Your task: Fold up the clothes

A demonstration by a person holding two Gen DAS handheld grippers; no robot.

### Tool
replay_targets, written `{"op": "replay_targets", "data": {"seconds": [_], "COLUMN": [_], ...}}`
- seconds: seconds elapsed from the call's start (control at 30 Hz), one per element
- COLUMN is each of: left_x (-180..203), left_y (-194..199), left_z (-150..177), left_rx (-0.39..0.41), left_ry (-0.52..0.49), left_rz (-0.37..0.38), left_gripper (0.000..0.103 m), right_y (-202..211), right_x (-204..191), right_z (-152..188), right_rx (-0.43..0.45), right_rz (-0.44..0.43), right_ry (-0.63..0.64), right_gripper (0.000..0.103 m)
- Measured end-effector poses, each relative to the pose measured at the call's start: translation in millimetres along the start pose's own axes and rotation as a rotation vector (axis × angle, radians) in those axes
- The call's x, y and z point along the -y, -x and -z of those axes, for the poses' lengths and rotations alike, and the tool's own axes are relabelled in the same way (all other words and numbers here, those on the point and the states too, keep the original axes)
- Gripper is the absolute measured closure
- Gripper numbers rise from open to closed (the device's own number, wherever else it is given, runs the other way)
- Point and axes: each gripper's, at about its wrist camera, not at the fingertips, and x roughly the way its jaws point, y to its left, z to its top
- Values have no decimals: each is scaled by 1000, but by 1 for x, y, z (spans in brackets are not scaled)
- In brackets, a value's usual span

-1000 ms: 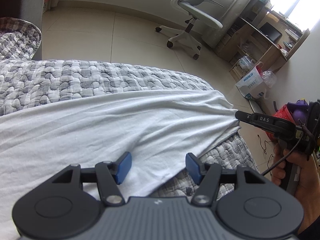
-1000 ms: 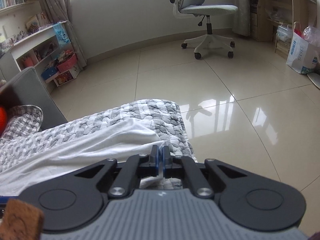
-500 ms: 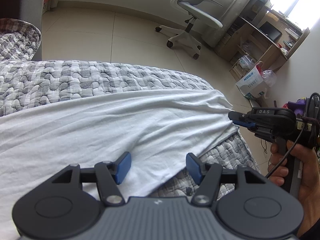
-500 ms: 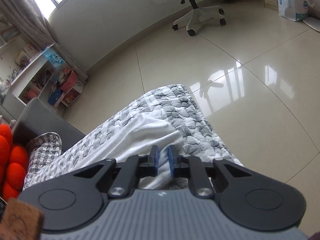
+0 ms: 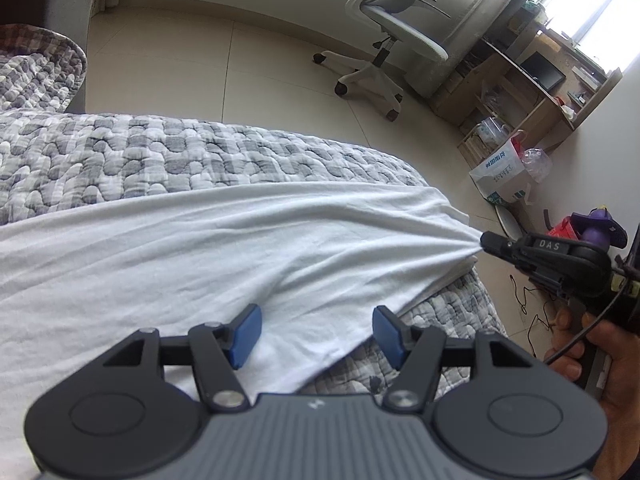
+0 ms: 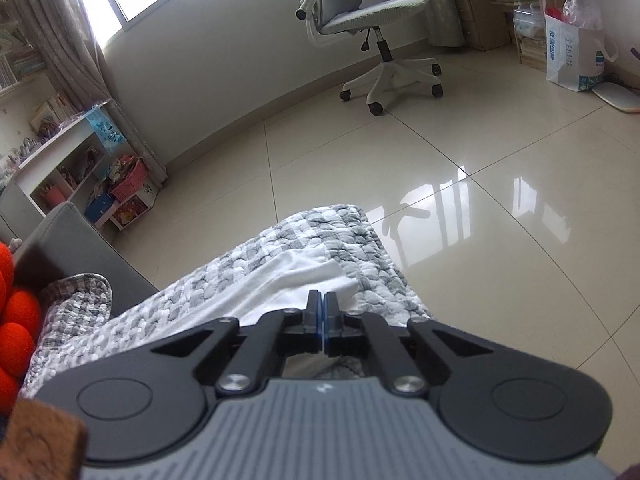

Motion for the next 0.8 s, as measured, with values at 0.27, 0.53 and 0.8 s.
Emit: {"op": "replay_targets", "data": {"seconds": [0.27,0.53,0.8], "left_x": [-11,-11,-10], "left_y": [7,6,6], "left_z": [-3,-1,-2], "left_rx": [7,2,2], "left_ry": [47,38,35], "left_rz": [-1,-13,-18], "left_gripper": [40,40,40], "right_y": [5,4,-7], "right_x": [1,7,-6], "right_z": [-5,-6,1], "right_rx": [46,27,3], "right_rz": [7,13,73], "right_ry": [2,-28,162], "right_gripper": [102,102,90]}}
